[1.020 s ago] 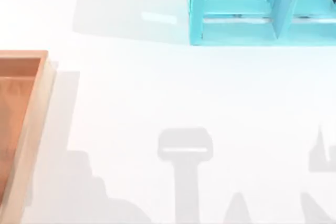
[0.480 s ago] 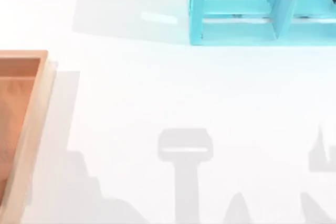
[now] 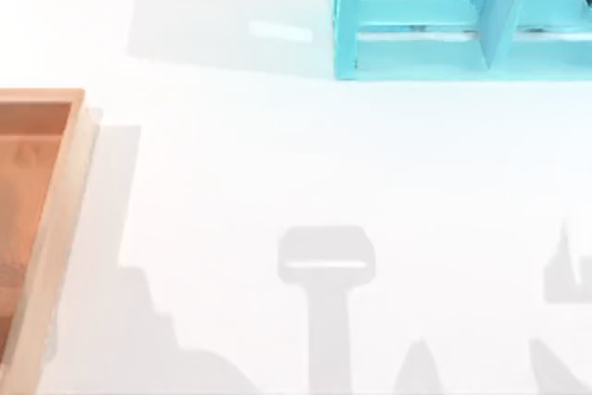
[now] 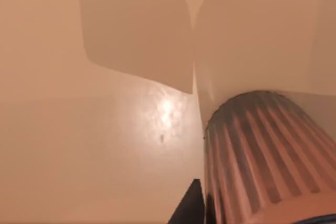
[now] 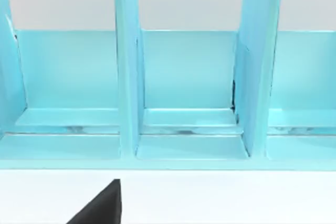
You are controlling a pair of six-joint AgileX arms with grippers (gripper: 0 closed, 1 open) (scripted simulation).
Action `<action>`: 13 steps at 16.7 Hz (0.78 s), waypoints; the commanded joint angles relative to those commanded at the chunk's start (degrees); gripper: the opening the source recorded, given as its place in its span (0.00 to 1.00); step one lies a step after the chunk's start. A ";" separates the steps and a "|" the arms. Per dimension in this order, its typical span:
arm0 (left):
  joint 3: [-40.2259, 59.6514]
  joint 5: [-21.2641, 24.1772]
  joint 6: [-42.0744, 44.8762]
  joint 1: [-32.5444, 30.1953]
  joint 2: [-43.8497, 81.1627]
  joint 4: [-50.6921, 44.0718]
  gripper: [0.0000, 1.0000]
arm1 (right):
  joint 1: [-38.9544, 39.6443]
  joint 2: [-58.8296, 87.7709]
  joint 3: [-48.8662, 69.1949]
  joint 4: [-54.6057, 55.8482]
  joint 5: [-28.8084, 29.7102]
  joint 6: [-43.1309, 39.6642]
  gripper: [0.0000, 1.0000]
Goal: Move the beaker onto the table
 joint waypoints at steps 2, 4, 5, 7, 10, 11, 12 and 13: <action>0.00 0.00 0.00 0.00 0.00 0.00 0.00 | 0.00 0.00 0.00 0.00 0.00 0.00 1.00; 0.00 0.00 0.00 0.00 0.00 0.00 0.00 | 0.00 0.00 0.00 0.00 0.00 0.00 1.00; 0.00 0.00 0.00 0.00 0.00 0.00 0.00 | 0.00 0.00 0.00 0.00 0.00 0.00 1.00; 0.00 0.00 0.00 0.00 0.00 0.00 0.00 | 0.00 0.00 0.00 0.00 0.00 0.00 1.00; 0.00 0.03 0.05 -0.06 -0.16 -0.02 0.00 | 0.00 0.00 0.00 0.00 0.00 0.00 1.00; 0.11 0.03 -0.06 -0.04 -0.18 0.01 0.00 | 0.00 0.00 0.00 0.00 0.00 0.00 1.00; 0.62 0.03 -0.62 -0.06 -0.32 0.06 0.00 | 0.00 0.00 0.00 0.00 0.00 0.00 1.00; 1.56 0.03 -1.62 -0.12 -0.54 0.11 0.00 | 0.00 0.00 0.00 0.00 0.00 0.00 1.00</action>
